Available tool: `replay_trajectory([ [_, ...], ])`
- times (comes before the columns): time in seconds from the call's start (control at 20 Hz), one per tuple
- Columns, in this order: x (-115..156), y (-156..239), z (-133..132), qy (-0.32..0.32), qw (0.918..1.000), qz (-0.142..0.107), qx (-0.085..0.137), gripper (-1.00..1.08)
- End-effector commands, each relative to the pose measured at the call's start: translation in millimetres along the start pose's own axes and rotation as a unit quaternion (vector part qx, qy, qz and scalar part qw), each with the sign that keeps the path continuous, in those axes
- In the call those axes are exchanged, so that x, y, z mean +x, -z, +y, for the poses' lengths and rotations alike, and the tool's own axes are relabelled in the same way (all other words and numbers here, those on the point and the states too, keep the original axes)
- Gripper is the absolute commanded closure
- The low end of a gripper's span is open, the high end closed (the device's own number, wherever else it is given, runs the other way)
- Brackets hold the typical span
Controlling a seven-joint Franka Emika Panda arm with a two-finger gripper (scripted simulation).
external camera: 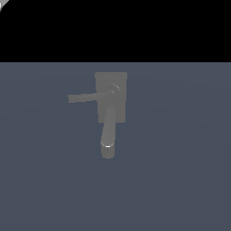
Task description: Turn on the faucet by rotating a designated handle.
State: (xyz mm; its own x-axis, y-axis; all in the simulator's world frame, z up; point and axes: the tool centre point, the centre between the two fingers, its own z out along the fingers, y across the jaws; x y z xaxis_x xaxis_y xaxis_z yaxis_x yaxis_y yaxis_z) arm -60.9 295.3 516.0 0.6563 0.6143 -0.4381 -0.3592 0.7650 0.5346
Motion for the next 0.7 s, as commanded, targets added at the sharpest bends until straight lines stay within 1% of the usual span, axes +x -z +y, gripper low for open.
replay_trajectory([
  [0.0,28,15,-21,0.034,0.9986,0.041,-0.01,1.08],
  [0.15,58,34,-52,0.074,0.9931,0.089,-0.017,1.08],
  [0.25,77,48,-74,0.102,0.9872,0.121,-0.019,1.08],
  [0.45,107,75,-120,0.151,0.9716,0.181,-0.017,1.08],
  [0.65,125,99,-161,0.19,0.9549,0.228,-0.012,1.08],
])
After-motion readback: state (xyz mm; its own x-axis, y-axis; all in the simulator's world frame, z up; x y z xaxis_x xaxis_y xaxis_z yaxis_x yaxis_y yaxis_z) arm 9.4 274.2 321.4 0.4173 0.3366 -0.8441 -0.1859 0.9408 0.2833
